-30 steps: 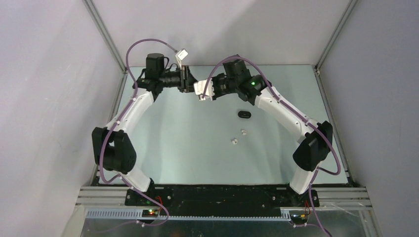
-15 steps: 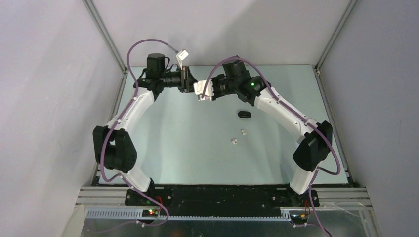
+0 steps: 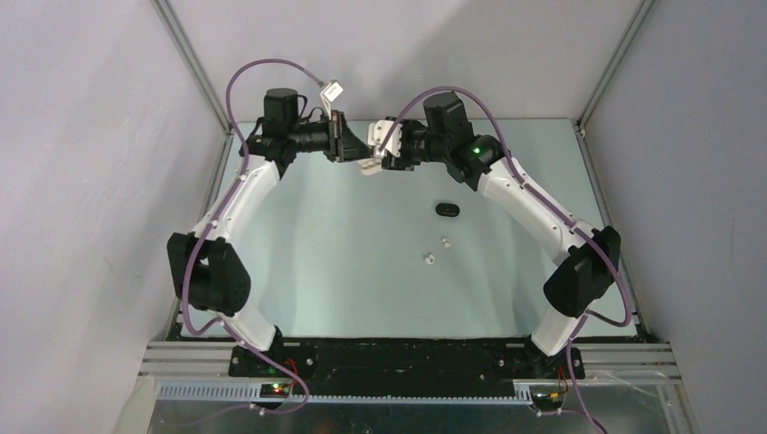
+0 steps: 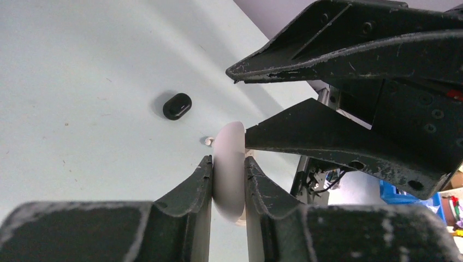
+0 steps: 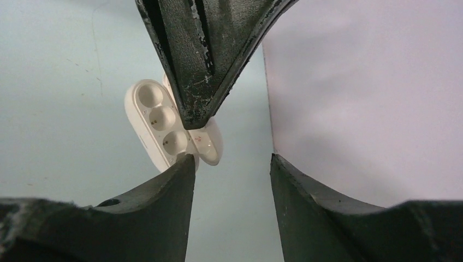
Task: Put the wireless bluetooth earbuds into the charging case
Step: Open the charging case, then pick up the earbud from the center of the board.
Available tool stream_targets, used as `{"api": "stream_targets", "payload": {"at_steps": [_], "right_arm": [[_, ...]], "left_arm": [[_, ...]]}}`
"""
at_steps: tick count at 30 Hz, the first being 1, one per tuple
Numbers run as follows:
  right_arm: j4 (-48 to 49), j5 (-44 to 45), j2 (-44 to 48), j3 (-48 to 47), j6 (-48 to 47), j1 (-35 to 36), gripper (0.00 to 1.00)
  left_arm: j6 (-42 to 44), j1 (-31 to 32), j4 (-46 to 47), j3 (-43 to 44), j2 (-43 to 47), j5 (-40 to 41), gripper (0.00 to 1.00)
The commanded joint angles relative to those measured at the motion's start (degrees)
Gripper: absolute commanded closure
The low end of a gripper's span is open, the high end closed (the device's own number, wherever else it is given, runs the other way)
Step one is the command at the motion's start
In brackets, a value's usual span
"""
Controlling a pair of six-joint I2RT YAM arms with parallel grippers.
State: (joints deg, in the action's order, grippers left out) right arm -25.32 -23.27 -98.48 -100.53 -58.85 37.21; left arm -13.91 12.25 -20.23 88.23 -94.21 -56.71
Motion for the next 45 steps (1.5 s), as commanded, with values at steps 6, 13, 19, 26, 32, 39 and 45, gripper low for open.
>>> {"api": "stream_targets", "payload": {"at_steps": [6, 13, 19, 26, 32, 39, 45], "right_arm": [[-0.3, -12.0, 4.9, -2.5, 16.7, -5.2, 0.47], [-11.3, -27.7, 8.3, 3.5, 19.8, -16.3, 0.6], [-22.0, -20.6, 3.7, 9.9, 21.1, -20.0, 0.67], [-9.9, -12.6, 2.9, 26.7, 54.4, -22.8, 0.65], [-9.6, -12.3, -1.4, 29.0, 49.2, -22.9, 0.66], [-17.2, -22.3, 1.5, 31.1, 9.6, -19.2, 0.64], [-14.9, -20.0, 6.6, 37.3, -18.4, -14.3, 0.63]], "left_arm": [[5.0, -1.3, -0.4, 1.9, 1.7, -0.7, 1.0], [6.4, -2.2, -1.6, 0.6, 3.0, -1.8, 1.0], [6.6, -2.2, -2.3, -0.8, 4.2, -2.5, 1.0], [6.9, -2.2, -2.8, -2.2, 6.0, -2.0, 1.0], [7.3, -2.3, -3.6, -3.4, 7.2, -1.5, 1.0], [8.5, -2.5, -4.9, -5.8, 8.8, -1.1, 1.0], [9.0, -2.8, -5.8, -6.1, 8.9, -1.0, 1.0]]}}
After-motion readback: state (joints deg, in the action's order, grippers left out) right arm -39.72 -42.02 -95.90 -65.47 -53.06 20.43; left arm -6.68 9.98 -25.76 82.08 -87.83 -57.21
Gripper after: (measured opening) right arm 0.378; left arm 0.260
